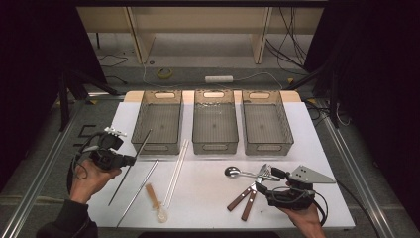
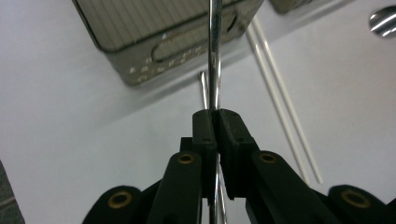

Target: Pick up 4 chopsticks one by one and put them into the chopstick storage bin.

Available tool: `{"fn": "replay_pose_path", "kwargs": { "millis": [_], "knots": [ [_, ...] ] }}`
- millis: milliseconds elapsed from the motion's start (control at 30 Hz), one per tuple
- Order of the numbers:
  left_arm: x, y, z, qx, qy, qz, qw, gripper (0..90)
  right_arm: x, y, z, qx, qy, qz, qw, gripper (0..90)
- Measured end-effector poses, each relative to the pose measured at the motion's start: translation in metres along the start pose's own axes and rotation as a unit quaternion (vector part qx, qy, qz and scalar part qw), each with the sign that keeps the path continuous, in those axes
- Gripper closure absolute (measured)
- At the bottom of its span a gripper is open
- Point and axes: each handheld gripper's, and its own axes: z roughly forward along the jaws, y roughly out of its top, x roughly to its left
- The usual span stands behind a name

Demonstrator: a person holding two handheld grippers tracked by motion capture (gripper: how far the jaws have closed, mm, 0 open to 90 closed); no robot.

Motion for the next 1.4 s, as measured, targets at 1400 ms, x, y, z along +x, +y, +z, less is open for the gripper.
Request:
{"fn": "replay_pose_path", "kwargs": {
  "millis": [1400],
  "knots": [
    [0.026, 0.105, 0.003, -0.085, 0.000, 0.002, 0.9964, 85.3, -0.003, -0.001, 0.000, -0.002, 0.003, 0.008, 1.0000, 21.4]
  ]
}}
